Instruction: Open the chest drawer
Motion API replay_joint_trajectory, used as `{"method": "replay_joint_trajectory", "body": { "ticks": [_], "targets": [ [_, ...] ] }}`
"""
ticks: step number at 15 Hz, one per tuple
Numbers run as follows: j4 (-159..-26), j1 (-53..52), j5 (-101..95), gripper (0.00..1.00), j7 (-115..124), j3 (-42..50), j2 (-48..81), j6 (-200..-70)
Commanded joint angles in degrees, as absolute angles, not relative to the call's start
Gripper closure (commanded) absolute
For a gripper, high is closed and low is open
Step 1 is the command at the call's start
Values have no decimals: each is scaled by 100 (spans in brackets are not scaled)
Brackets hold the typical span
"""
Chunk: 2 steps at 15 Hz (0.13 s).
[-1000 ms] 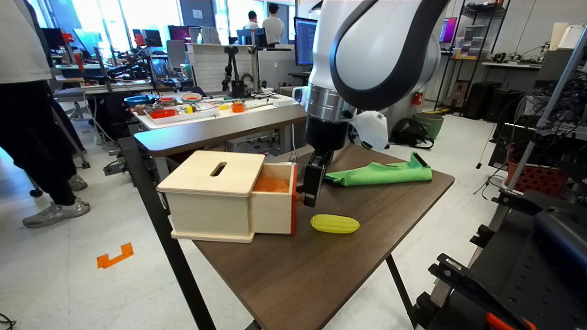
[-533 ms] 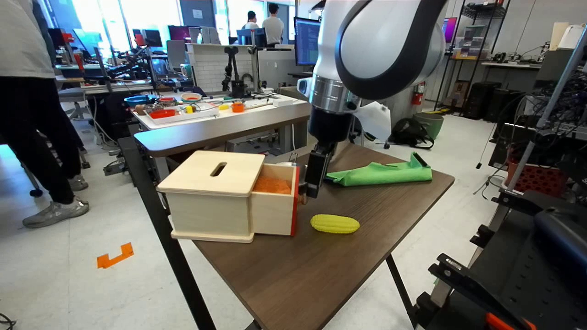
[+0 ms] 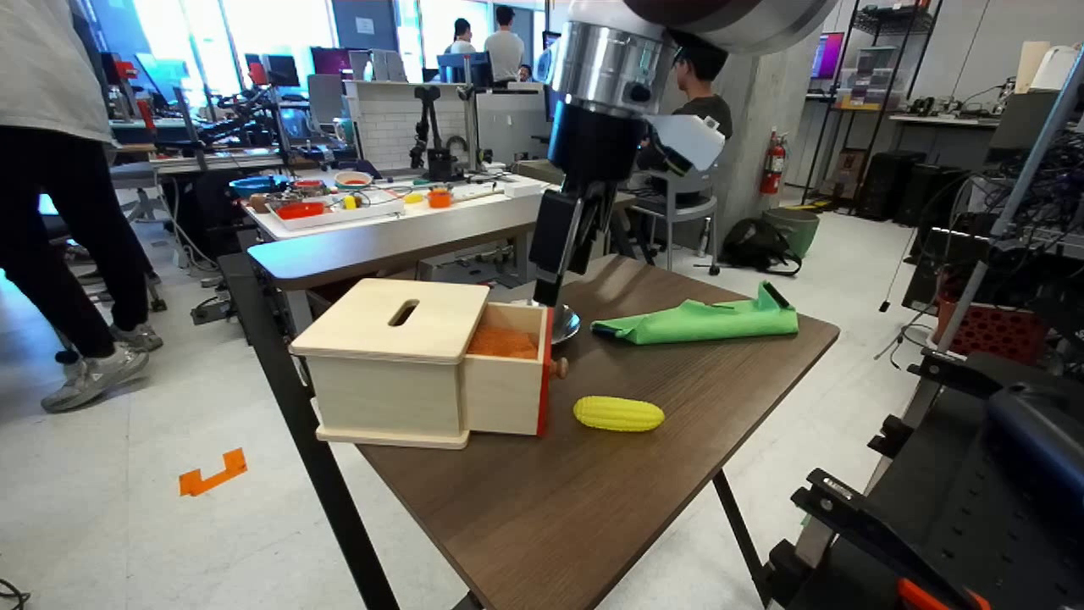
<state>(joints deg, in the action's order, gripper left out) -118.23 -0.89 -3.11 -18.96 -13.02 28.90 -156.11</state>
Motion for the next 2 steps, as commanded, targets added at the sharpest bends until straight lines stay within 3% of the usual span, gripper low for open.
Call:
{"method": "replay_joint_trajectory", "body": {
  "ticks": [1,2],
  "targets": [
    [-11838,-122,-261,0,-1914,-1284,2856,-15586],
    [-11855,-117,-258,0,-1914,-1284,2851,-15586]
  ]
}}
